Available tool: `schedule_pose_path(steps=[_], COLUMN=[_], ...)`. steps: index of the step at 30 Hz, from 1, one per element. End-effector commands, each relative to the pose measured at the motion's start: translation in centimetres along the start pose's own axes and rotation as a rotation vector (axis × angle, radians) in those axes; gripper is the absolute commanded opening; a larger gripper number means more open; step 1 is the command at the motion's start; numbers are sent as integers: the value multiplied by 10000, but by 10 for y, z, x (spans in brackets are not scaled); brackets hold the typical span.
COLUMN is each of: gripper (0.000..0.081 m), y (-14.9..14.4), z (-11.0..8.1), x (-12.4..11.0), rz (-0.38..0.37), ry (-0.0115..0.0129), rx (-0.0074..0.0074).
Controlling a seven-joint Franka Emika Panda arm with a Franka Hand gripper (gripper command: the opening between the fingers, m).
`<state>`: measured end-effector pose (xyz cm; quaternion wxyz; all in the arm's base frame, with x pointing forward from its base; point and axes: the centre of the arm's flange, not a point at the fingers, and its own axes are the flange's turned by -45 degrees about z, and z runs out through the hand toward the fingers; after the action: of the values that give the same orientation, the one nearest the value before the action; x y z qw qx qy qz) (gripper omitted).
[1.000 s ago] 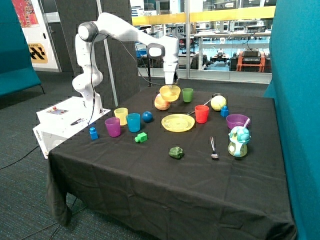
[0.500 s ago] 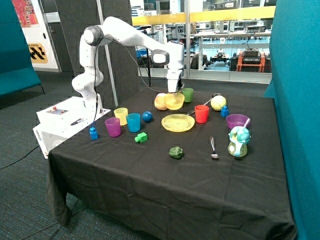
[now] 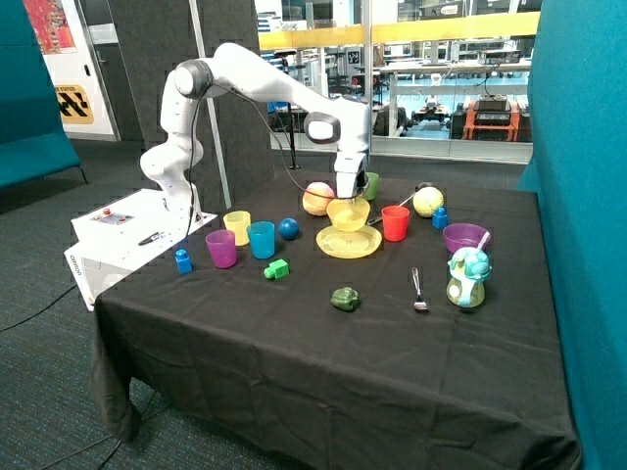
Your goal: Place the bowl on the plate and the cup in the bowl matching the color
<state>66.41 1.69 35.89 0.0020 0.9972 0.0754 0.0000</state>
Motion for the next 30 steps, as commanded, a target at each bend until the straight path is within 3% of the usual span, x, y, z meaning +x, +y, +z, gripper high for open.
schedule_pose_path(steps=[1, 16, 30], gripper=[0, 1, 507], y=[12, 15, 14], z=[28, 49, 51], x=[14, 21, 7], rz=[83, -142, -455], ry=[3, 4, 5], rx=[39, 39, 39])
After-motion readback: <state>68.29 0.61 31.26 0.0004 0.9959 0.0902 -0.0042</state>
